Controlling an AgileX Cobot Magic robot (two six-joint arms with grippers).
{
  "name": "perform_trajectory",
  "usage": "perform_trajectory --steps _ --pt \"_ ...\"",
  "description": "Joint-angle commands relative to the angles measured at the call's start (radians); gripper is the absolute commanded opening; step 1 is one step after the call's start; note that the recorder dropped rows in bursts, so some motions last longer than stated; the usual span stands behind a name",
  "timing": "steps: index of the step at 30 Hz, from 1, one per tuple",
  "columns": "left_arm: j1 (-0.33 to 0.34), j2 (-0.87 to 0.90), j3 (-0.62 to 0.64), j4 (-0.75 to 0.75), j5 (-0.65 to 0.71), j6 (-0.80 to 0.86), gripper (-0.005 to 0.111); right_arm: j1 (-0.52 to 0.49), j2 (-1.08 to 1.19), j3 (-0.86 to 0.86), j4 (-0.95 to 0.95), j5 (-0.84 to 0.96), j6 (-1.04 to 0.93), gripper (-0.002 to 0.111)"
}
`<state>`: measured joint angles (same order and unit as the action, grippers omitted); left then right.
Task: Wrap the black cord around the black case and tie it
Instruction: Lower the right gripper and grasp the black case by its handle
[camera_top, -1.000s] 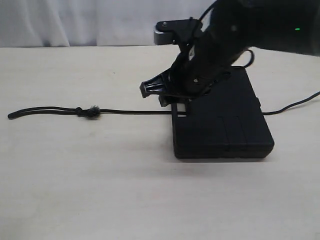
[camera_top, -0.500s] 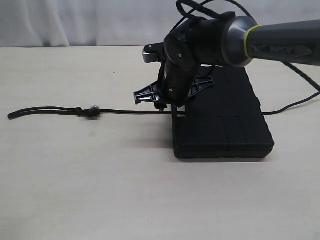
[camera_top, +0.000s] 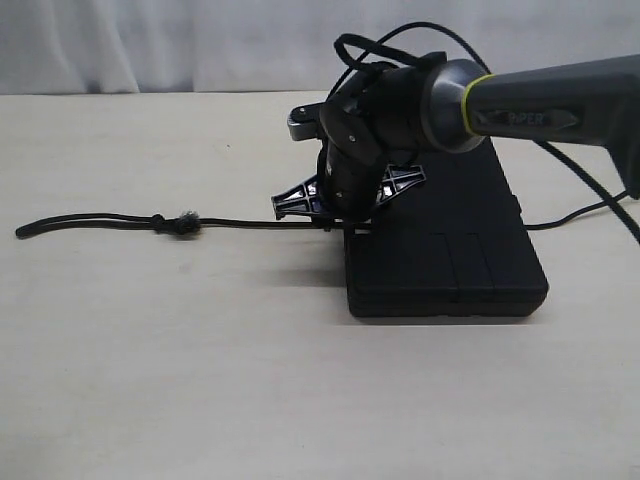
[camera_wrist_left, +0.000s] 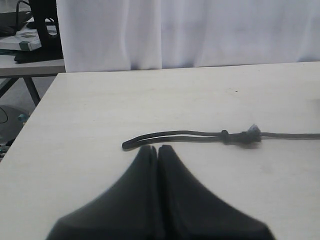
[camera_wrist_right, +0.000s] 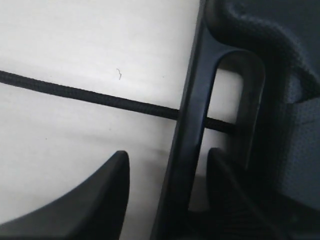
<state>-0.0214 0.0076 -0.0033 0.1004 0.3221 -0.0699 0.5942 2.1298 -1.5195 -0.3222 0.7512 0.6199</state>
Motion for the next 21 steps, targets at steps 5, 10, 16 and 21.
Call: perform_trajectory --steps 5,10,16,21 --pt "0.003 -0.008 0.003 -0.007 -0.013 -0.003 0.000 -0.001 0.008 -0.004 -0.037 -0.019 0.004 0.046" --pt "0.003 -0.008 0.003 -0.007 -0.013 -0.003 0.000 -0.001 0.031 -0.004 -0.037 -0.020 0.009 0.046" --pt "0.003 -0.008 0.003 -0.007 -0.013 -0.003 0.000 -0.001 0.040 -0.004 -0.038 -0.020 0.009 0.046" --pt "0.003 -0.008 0.003 -0.007 -0.013 -0.003 0.000 -0.001 0.021 -0.004 -0.062 -0.022 0.005 0.046"
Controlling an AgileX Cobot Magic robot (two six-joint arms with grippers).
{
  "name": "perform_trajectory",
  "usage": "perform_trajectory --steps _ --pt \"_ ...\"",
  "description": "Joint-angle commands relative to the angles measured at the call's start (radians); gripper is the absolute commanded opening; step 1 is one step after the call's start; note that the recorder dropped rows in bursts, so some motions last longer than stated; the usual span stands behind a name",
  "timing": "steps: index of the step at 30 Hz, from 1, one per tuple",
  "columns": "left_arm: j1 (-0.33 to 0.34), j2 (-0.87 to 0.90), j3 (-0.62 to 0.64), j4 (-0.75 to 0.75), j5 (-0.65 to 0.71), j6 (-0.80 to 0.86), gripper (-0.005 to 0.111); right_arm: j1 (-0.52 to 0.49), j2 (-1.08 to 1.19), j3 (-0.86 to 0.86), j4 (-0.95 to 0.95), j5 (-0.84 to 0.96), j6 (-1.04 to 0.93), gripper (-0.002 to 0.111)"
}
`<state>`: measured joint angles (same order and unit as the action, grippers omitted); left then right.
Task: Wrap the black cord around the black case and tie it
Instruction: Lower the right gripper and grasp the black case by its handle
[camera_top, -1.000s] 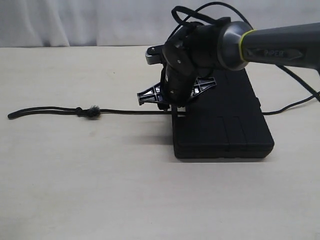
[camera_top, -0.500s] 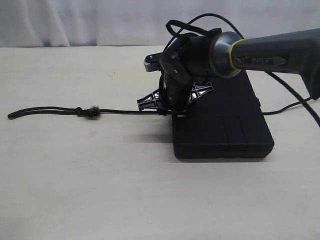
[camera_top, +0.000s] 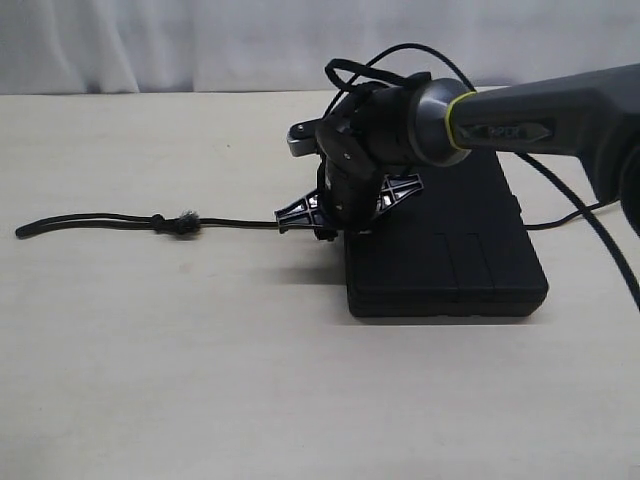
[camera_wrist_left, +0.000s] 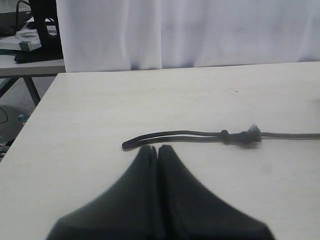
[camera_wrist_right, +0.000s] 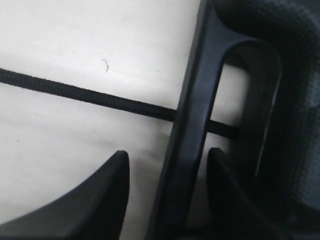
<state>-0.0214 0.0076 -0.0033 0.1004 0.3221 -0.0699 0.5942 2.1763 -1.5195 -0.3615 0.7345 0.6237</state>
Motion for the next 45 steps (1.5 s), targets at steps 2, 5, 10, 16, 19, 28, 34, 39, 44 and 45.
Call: perform_trajectory --steps 2,5,10,16,19,28,34,39,44,45 --pt "0.003 -0.008 0.003 -0.007 -0.013 -0.003 0.000 -0.001 -0.028 -0.004 -0.027 -0.005 0.001 0.046" --pt "0.003 -0.008 0.003 -0.007 -0.013 -0.003 0.000 -0.001 -0.028 -0.004 -0.027 -0.005 0.001 0.046" --pt "0.003 -0.008 0.003 -0.007 -0.013 -0.003 0.000 -0.001 -0.028 -0.004 -0.029 -0.005 0.001 0.046" --pt "0.003 -0.008 0.003 -0.007 -0.013 -0.003 0.000 -0.001 -0.028 -0.004 -0.029 -0.005 0.001 0.032" --pt "0.003 -0.008 0.003 -0.007 -0.013 -0.003 0.000 -0.001 -0.028 -0.002 -0.029 -0.005 -0.016 0.031" --pt "0.003 -0.008 0.003 -0.007 -0.013 -0.003 0.000 -0.001 -0.028 -0.002 -0.029 -0.003 -0.016 0.031" --pt "0.003 -0.008 0.003 -0.007 -0.013 -0.003 0.000 -0.001 -0.023 -0.002 -0.041 -0.001 -0.016 0.031" --pt "0.003 -0.008 0.003 -0.007 -0.013 -0.003 0.000 -0.001 -0.017 -0.002 -0.051 0.006 -0.009 0.031" --pt "0.003 -0.008 0.003 -0.007 -0.013 -0.003 0.000 -0.001 -0.001 -0.002 -0.051 0.004 -0.009 0.031" --pt "0.003 -0.008 0.003 -0.007 -0.013 -0.003 0.000 -0.001 0.002 -0.002 -0.051 0.004 -0.009 0.031"
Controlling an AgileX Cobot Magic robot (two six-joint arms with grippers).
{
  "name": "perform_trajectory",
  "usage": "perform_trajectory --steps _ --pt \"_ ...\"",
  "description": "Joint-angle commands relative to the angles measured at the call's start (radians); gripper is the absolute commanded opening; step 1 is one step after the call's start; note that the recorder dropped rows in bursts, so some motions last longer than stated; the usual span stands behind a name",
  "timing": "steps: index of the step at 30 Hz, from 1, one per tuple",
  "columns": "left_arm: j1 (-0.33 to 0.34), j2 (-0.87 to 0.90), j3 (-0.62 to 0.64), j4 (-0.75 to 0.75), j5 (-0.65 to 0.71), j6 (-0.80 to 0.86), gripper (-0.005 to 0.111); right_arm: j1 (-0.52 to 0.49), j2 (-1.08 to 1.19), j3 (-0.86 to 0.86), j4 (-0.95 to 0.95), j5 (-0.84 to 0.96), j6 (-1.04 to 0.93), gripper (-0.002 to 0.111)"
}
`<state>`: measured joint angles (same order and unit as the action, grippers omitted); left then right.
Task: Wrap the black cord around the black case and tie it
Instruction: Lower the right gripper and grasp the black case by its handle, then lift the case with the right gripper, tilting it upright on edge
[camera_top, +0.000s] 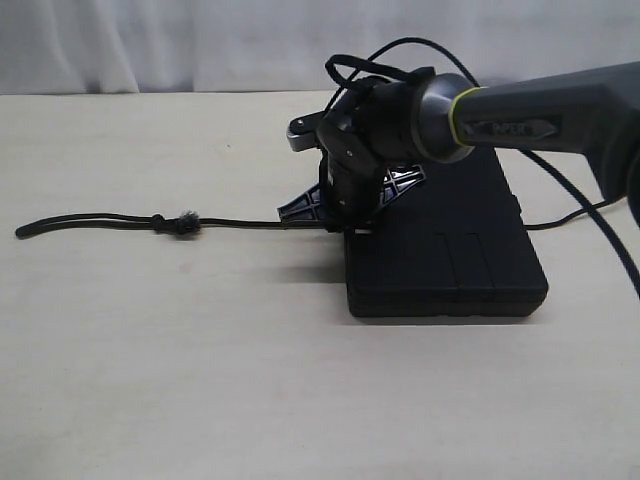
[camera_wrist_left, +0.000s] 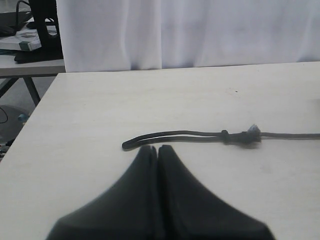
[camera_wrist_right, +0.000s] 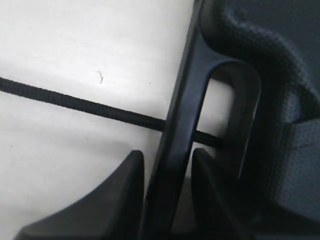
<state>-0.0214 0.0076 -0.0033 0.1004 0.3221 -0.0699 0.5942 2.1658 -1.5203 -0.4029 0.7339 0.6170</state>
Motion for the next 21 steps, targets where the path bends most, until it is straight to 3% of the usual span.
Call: perform_trajectory --steps 1,8,10,13,21 --pt "0.003 -0.008 0.003 -0.007 -0.013 -0.003 0.000 -0.001 0.012 -0.002 -0.010 0.004 -0.003 0.031" --pt "0.003 -0.008 0.003 -0.007 -0.013 -0.003 0.000 -0.001 0.010 -0.002 -0.024 -0.002 0.004 0.029" --pt "0.003 -0.008 0.003 -0.007 -0.013 -0.003 0.000 -0.001 0.008 -0.002 -0.024 -0.004 0.004 0.022" --pt "0.003 -0.008 0.003 -0.007 -0.013 -0.003 0.000 -0.001 -0.007 -0.002 -0.024 0.000 0.004 0.004" --pt "0.003 -0.008 0.003 -0.007 -0.013 -0.003 0.000 -0.001 -0.134 -0.002 -0.024 0.094 -0.012 0.004"
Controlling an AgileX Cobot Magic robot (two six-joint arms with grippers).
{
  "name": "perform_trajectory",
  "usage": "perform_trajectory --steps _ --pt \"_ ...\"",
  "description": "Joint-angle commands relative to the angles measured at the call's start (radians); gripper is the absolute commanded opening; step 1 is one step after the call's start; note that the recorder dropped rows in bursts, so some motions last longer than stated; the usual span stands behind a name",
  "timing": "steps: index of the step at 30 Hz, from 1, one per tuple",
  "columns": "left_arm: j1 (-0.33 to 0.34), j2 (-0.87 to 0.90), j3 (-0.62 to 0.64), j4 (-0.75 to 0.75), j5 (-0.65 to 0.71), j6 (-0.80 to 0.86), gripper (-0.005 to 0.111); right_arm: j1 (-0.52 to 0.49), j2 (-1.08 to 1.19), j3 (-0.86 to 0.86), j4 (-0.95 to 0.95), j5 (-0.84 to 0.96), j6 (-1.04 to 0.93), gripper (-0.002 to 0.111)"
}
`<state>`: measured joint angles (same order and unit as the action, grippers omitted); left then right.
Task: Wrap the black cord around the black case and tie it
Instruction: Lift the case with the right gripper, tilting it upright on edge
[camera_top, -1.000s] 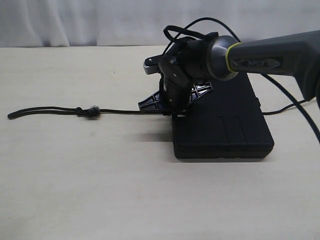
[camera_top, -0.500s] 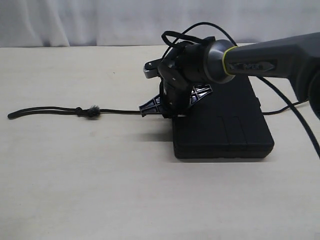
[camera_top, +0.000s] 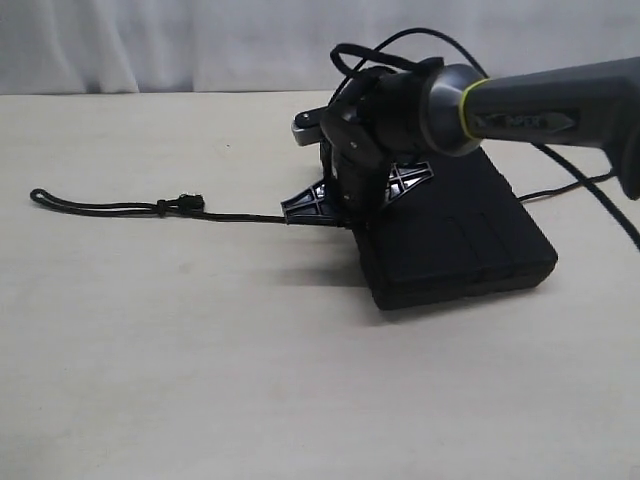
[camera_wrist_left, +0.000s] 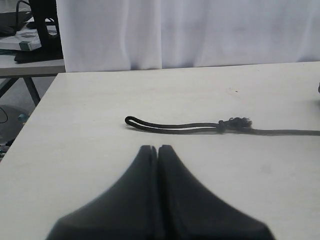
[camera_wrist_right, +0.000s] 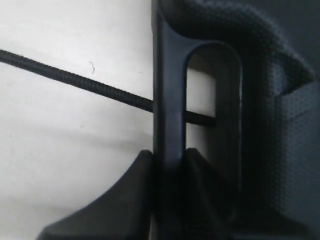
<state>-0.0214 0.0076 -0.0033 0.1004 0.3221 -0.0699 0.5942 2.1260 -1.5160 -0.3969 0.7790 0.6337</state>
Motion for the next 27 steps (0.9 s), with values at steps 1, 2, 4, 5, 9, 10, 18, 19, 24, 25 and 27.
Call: perform_trajectory --steps 1,2,4,5,9,10,18,19,24,25,27 --pt "0.003 -0.008 0.003 -0.007 -0.013 -0.003 0.000 -0.001 -0.124 -0.006 -0.030 0.067 -0.031 0.004" --pt "0.003 -0.008 0.003 -0.007 -0.013 -0.003 0.000 -0.001 -0.141 -0.006 -0.026 0.077 -0.039 0.004" --pt "0.003 -0.008 0.003 -0.007 -0.013 -0.003 0.000 -0.001 -0.176 -0.006 -0.006 0.088 -0.060 0.004" --pt "0.003 -0.008 0.003 -0.007 -0.013 -0.003 0.000 -0.001 -0.206 -0.006 0.000 0.094 -0.070 0.004" --pt "0.003 -0.008 0.003 -0.007 -0.013 -0.003 0.000 -0.001 -0.304 -0.006 0.012 0.114 -0.074 0.004" --pt "0.003 -0.008 0.003 -0.007 -0.013 -0.003 0.000 -0.001 -0.327 -0.006 0.012 0.118 -0.074 0.004" --pt "0.003 -0.008 0.003 -0.007 -0.013 -0.003 0.000 -0.035 -0.413 -0.006 0.191 0.119 -0.159 0.004" --pt "0.003 -0.008 0.003 -0.007 -0.013 -0.003 0.000 -0.051 -0.416 -0.006 0.251 0.116 -0.192 0.004" --pt "0.003 -0.008 0.003 -0.007 -0.013 -0.003 0.000 -0.148 -0.418 -0.006 0.536 0.113 -0.353 0.004" --pt "0.003 -0.008 0.003 -0.007 -0.013 -0.003 0.000 -0.173 -0.418 -0.006 0.558 0.116 -0.358 0.004" --pt "0.003 -0.008 0.003 -0.007 -0.013 -0.003 0.000 -0.211 -0.418 -0.006 0.582 0.126 -0.366 0.004"
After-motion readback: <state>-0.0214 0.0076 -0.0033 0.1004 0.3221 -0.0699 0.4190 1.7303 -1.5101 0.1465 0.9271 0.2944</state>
